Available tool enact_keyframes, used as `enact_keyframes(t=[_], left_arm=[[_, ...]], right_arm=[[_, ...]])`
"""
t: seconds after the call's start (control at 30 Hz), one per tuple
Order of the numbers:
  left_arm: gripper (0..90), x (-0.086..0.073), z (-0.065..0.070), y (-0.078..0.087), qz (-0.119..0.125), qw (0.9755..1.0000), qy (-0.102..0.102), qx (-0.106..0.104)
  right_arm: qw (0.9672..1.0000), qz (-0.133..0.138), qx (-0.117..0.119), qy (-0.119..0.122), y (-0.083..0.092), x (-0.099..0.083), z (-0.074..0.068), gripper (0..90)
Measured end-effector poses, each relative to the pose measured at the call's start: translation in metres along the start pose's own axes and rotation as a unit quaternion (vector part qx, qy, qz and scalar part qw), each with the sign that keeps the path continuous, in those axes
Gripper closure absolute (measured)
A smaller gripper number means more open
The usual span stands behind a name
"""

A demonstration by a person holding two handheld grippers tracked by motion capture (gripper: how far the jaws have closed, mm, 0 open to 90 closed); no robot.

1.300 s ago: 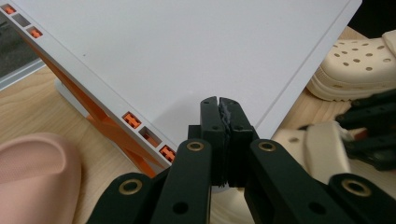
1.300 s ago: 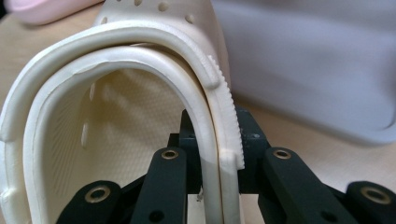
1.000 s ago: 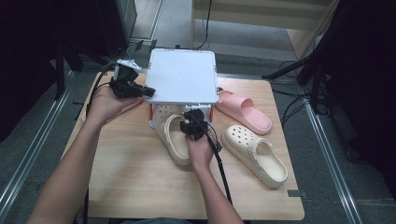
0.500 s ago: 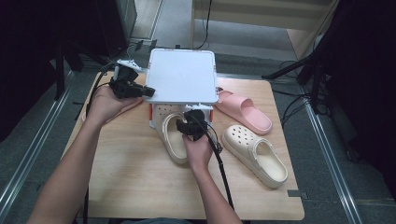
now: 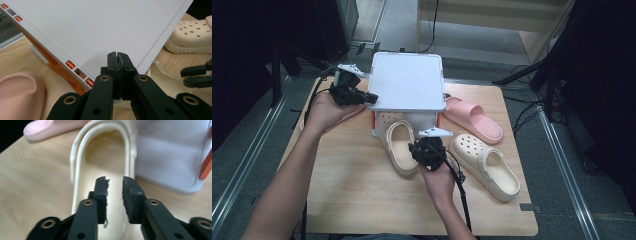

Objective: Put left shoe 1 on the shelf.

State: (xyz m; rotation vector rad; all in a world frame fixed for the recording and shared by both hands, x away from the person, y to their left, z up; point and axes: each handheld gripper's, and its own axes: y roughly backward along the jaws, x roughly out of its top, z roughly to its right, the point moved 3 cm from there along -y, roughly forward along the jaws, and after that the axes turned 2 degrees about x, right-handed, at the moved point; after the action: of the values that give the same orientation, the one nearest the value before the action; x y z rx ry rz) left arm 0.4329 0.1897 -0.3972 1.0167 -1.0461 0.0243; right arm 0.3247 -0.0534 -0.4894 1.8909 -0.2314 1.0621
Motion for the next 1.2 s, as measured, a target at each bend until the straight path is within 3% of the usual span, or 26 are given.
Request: enact_keyframes(t=[0.27,0.53,0.6,0.7,0.77,0.93,1.2], left_arm=[[89.1,0.0,0.0,0.0,0.0,1.0,-0.001,0.0],[89.0,0.0,0.0,0.0,0.0,1.0,-0.002,0.0],[88.9,0.0,0.0,0.0,0.001,1.0,-0.002,-0.001],[88.9,0.0,0.0,0.0,0.001,1.0,-0.002,-0.001],[88.9,0.0,0.0,0.0,0.001,1.0,-0.001,-0.001],[88.8,-0.001,0.0,0.0,0.001,1.0,-0.001,-0.001],[88.7,-0.001,-0.001,0.0,0.001,1.0,0.002,-0.003]], right_arm=[[0.9992,-0.031,0.021,0.016,0.011,-0.036,-0.011,89.6],[0.9978,-0.053,0.031,0.027,0.009,-0.057,-0.012,90.0],[0.9978,-0.046,0.042,0.021,0.009,-0.059,-0.008,90.0],[0.9977,-0.048,0.038,0.027,0.01,-0.06,-0.008,90.0],[0.9971,-0.056,0.031,0.041,0.012,-0.065,-0.009,90.0],[0.9955,-0.079,0.025,0.047,0.003,-0.075,-0.008,90.0],[0.9959,-0.07,0.033,0.046,-0.009,-0.067,-0.014,90.0]])
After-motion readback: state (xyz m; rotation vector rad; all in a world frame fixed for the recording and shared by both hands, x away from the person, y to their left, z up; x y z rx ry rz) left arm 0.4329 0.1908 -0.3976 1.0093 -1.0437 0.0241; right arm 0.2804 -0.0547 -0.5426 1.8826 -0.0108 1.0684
